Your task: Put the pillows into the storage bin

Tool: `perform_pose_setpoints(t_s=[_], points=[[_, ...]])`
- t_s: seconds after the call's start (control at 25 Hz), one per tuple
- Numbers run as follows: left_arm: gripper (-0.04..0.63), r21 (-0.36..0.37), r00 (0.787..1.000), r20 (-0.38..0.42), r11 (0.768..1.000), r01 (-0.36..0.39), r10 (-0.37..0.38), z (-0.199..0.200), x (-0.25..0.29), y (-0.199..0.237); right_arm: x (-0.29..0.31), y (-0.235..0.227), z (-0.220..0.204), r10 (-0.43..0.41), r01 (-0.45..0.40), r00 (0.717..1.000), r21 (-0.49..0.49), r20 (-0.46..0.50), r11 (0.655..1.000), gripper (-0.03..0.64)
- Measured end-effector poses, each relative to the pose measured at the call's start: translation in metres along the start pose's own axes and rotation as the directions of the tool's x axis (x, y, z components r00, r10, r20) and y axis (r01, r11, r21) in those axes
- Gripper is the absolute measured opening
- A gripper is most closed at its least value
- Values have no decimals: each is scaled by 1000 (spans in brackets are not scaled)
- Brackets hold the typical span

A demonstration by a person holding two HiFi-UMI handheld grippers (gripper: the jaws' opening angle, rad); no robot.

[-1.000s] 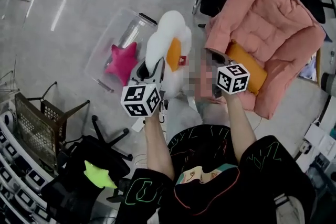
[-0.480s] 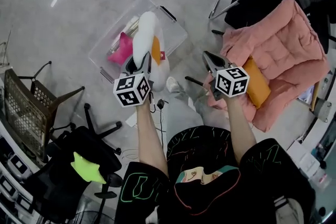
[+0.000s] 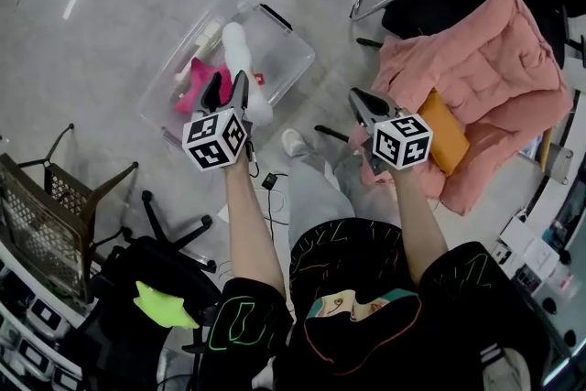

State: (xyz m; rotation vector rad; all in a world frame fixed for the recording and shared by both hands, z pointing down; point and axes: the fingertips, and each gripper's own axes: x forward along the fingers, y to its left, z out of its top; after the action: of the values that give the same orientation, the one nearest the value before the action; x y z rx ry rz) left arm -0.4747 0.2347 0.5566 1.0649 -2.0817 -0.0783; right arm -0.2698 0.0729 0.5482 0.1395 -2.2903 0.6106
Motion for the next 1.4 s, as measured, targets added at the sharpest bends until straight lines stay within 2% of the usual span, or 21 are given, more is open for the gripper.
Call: perform_pose_setpoints(t_s=[0.12, 0.2, 0.28, 0.4, 0.64, 0.8, 0.96, 1.08, 1.16, 1.24, 1.4], points=[[203, 27, 997, -17, 997, 73, -73, -1, 16, -29, -9, -15, -9, -32, 32, 999, 40, 12, 999, 4], [132, 48, 991, -23, 990, 131, -130, -3, 22, -53, -18, -25, -13, -62, 60, 998, 66, 26, 996, 5], [-3, 74, 979, -31, 977, 201, -199, -9, 25, -81, -31, -35, -21, -103, 99, 994, 96, 37, 990, 4], [-8, 83, 948, -64, 945, 317, -312, -25, 32, -128, -51, -55, -33, -160, 152, 986, 131, 54, 980, 5], [-6, 118, 887, -163, 884, 452, -432, -66, 38, -227, -107, -101, -63, -258, 234, 962, 229, 83, 945, 5], [-6, 151, 827, -238, 822, 549, -509, -92, 43, -307, -154, -139, -92, -334, 290, 937, 315, 98, 904, 5], [-6, 169, 779, -299, 773, 611, -550, -129, 56, -384, -200, -192, -124, -399, 334, 911, 381, 106, 862, 5], [-6, 185, 735, -368, 730, 658, -569, -161, 60, -430, -231, -221, -156, -452, 364, 886, 447, 105, 817, 5], [-6, 194, 714, -407, 710, 677, -569, -182, 64, -460, -254, -243, -174, -479, 379, 872, 481, 101, 791, 5], [-6, 197, 702, -444, 704, 682, -557, -203, 69, -488, -276, -265, -192, -504, 391, 858, 513, 97, 764, 6], [18, 176, 693, -531, 737, 653, -487, -259, 90, -533, -313, -314, -242, -543, 413, 837, 576, 65, 705, 9]])
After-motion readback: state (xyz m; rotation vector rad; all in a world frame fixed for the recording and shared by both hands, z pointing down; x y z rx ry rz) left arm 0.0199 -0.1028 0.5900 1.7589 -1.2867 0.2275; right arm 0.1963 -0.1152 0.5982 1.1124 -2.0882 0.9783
